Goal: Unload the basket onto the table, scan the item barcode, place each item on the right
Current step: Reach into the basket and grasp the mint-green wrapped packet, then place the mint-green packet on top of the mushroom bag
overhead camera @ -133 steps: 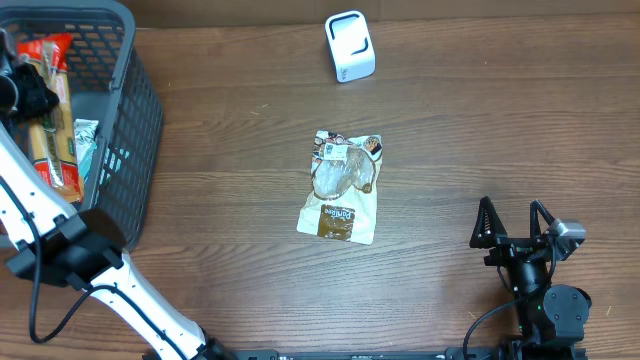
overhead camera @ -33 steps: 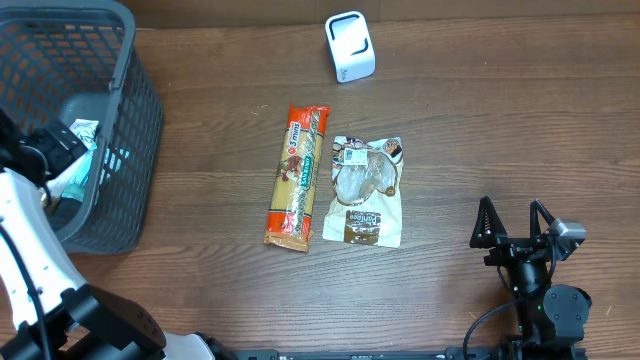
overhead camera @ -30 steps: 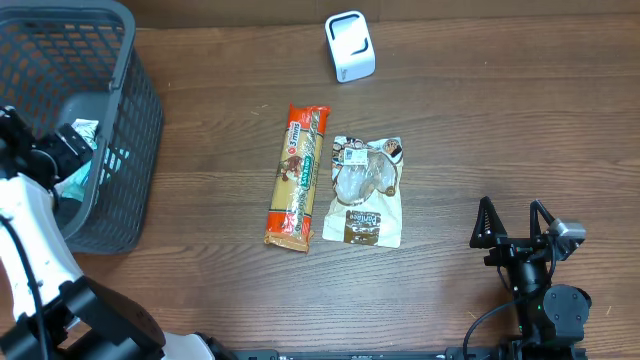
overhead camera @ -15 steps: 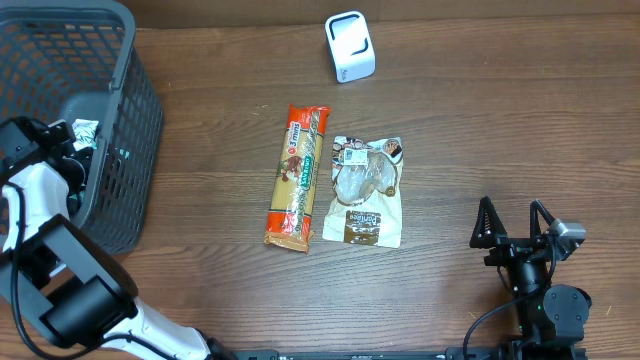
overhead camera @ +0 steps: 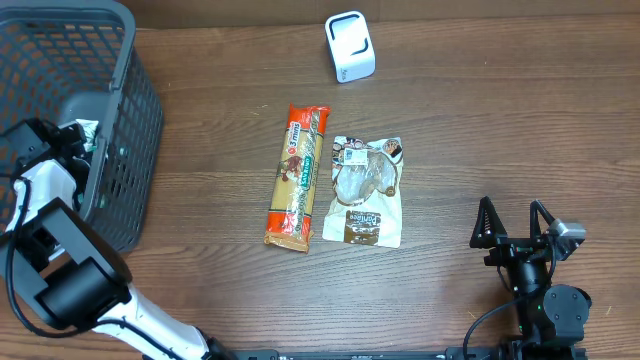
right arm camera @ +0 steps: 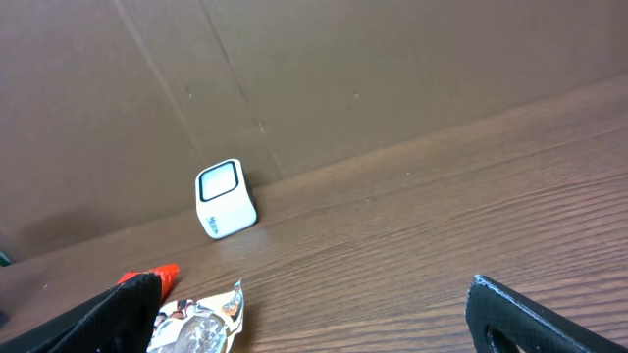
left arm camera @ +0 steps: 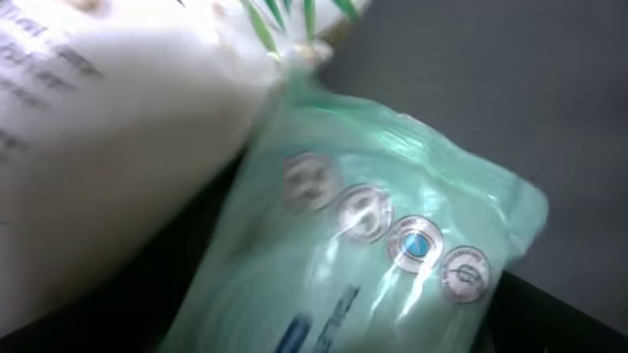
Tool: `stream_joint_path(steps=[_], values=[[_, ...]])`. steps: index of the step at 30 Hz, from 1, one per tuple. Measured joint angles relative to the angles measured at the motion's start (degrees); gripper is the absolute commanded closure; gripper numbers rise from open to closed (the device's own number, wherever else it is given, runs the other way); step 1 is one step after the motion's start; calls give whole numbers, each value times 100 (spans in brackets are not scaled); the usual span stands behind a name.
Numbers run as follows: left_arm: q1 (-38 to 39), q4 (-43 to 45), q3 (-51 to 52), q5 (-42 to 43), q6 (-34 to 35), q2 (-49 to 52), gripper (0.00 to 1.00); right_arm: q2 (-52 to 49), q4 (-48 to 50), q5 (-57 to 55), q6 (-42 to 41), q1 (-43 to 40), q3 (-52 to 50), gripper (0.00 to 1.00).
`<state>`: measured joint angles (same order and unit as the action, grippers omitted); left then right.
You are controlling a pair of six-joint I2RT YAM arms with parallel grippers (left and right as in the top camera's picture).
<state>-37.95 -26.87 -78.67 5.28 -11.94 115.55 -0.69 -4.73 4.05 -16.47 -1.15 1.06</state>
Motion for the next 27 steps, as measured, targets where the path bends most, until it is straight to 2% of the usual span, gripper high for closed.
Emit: stream_joint_path(steps=[2,5,7,9,10,18,23,27], values=[[0,26,-42,4,-11,31,9,0,-2,2,-2,0,0,0],[0,46,-79,46,-26,83,34,0,-2,0,0,0,0,0],[4,55,-87,61,-24,90,65,0,-2,2,0,0,0,0],[7,61,-87,55,24,94,88,0,-2,0,0,0,0,0],[7,63,-90,55,44,94,95,0,-2,0,0,0,0,0],[4,-216,-297,39,481,85,96,0,-4,0,0,0,0,0],[4,-944,-741,238,601,59,96,0,0,0,0,0,0,0],[4,-1709,-1676,621,608,-195,96,0,-2,0,0,0,0,0]])
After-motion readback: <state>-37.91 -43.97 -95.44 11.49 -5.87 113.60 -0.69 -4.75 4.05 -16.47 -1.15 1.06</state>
